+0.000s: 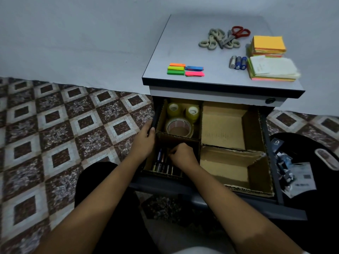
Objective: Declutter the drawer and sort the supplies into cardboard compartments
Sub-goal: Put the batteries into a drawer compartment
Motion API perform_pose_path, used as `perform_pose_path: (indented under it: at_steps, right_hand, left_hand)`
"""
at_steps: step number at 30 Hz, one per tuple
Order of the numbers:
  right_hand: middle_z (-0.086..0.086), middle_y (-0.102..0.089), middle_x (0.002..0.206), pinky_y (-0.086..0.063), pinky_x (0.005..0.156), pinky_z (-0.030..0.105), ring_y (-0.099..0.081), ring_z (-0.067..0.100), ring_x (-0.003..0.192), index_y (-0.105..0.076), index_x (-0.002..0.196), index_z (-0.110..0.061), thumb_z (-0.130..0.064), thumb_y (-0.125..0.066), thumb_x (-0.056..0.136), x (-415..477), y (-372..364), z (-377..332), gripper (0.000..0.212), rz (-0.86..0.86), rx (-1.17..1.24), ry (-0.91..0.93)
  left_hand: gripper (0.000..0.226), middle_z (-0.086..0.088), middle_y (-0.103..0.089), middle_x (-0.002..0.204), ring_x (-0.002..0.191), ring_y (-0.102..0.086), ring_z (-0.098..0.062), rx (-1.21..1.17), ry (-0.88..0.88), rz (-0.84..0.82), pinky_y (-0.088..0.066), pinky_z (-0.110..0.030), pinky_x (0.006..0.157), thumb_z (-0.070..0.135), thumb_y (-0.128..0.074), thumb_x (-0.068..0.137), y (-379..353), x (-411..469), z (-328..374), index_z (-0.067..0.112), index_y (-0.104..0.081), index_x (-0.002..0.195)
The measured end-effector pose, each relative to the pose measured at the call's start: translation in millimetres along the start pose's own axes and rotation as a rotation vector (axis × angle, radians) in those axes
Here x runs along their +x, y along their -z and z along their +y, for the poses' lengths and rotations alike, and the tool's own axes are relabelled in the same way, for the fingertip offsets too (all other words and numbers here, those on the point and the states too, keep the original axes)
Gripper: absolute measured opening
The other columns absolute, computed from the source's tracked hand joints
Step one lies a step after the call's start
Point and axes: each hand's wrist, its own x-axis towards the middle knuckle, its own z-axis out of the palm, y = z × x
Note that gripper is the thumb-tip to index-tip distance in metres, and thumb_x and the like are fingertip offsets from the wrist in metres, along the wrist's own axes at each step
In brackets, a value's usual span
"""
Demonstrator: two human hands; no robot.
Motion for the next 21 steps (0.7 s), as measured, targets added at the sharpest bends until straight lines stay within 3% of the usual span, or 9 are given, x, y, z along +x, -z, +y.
perform_pose_path:
  at_steps: [4,10,13,16,19,21]
  right_hand:
    - [0.014,-0.067,0.107,-0.049,0.074,0.026,-0.063,0.026,0.096,-0.067,0.109,-0.004,-0.008,-0.055,0.090,2,-2,1,0.023,-0.050,-0.057,0.020]
    - [0.013,-0.068,0.106,-0.047,0.072,0.023,-0.064,0.023,0.095,-0.069,0.107,-0.004,-0.009,-0.057,0.089,-3,3,-1,0.022,-0.054,-0.020,0.044]
    - [0.011,-0.068,0.107,-0.046,0.073,0.022,-0.064,0.022,0.096,-0.069,0.109,-0.006,-0.010,-0.057,0.090,-13,12,-6,0.023,-0.035,0.017,0.107]
    - [0.009,-0.069,0.100,-0.053,0.069,0.024,-0.066,0.019,0.079,-0.067,0.113,-0.010,-0.013,-0.058,0.090,-25,30,-17,0.025,-0.022,0.125,0.145]
    - [0.004,-0.068,0.090,-0.057,0.079,0.033,-0.066,0.018,0.082,-0.067,0.112,-0.011,-0.014,-0.059,0.090,-37,62,-28,0.023,0.027,0.201,0.210]
    - [0.000,-0.066,0.088,-0.056,0.078,0.031,-0.066,0.017,0.084,-0.067,0.110,-0.013,-0.015,-0.059,0.090,-43,92,-33,0.021,0.080,0.197,0.285]
  left_hand:
    - [0.045,-0.004,-0.034,0.150,0.138,-0.032,-0.020,0.012,0.002,0.002,-0.027,-0.024,0.099,0.027,-0.033,0.102,0,1,-2,0.020,-0.028,0.147]
    - [0.046,-0.004,-0.034,0.151,0.138,-0.031,-0.021,0.013,0.008,-0.001,-0.029,-0.031,0.107,0.029,-0.033,0.102,1,0,-1,0.021,-0.028,0.147]
    - [0.045,-0.005,-0.038,0.148,0.135,-0.036,-0.022,0.037,-0.010,0.003,-0.033,-0.030,0.102,0.027,-0.033,0.102,1,-1,0,0.019,-0.030,0.147]
    - [0.045,-0.008,-0.045,0.143,0.129,-0.044,-0.024,0.127,-0.021,0.018,-0.037,-0.029,0.095,0.026,-0.036,0.101,3,0,2,0.018,-0.032,0.146]
    - [0.046,-0.010,-0.047,0.140,0.126,-0.046,-0.025,0.290,-0.104,0.006,-0.039,-0.032,0.097,0.021,-0.041,0.099,8,0,13,0.014,-0.035,0.144]
    - [0.047,-0.011,-0.042,0.143,0.130,-0.041,-0.025,0.366,-0.202,0.032,-0.036,-0.032,0.101,0.019,-0.044,0.098,10,1,30,0.011,-0.034,0.143]
